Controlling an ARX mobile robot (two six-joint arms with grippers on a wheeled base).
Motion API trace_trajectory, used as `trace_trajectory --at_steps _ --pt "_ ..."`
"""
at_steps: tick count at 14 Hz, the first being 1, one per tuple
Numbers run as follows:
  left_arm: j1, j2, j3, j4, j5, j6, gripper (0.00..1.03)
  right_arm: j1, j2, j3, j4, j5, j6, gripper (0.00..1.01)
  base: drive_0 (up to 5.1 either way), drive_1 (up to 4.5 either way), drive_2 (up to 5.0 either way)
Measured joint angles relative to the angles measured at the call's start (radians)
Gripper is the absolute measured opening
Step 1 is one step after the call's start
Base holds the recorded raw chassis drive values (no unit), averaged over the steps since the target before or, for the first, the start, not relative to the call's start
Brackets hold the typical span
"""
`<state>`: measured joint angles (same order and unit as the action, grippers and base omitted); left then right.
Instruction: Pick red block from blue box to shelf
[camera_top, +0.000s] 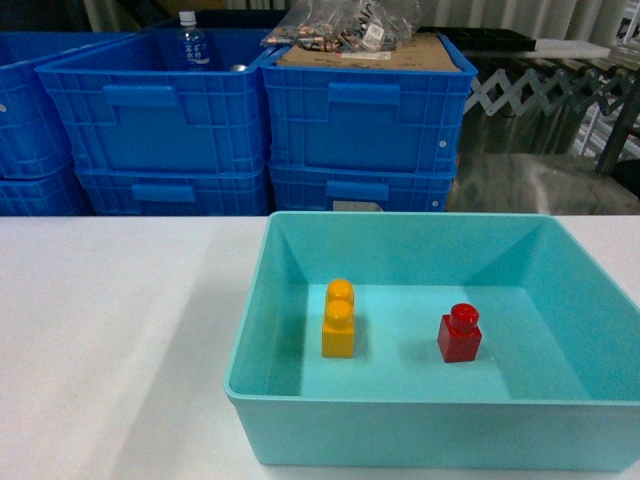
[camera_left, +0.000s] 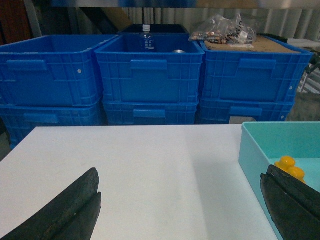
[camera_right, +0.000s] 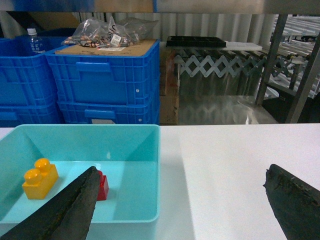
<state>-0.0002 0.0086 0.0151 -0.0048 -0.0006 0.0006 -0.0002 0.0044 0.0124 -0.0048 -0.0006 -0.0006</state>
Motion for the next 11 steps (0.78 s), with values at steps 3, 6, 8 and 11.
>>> trace_trajectory --at_steps 3,6,8,11 --pt "0.000 0.000 0.000 0.000 0.000 0.000 0.98 0.000 0.000 0.000 0.000 0.000 0.000 0.98 0.0 0.00 0.0" --pt "0.000 0.000 0.000 0.000 0.000 0.000 0.98 0.000 0.000 0.000 0.000 0.000 0.000 0.98 0.0 0.00 0.0" --pt "0.000 0.000 0.000 0.000 0.000 0.000 0.98 0.000 0.000 0.000 0.000 0.000 0.000 0.98 0.0 0.00 0.0" --pt "0.000 0.000 0.000 0.000 0.000 0.000 0.98 0.000 0.000 0.000 0.000 0.000 0.000 0.98 0.0 0.00 0.0"
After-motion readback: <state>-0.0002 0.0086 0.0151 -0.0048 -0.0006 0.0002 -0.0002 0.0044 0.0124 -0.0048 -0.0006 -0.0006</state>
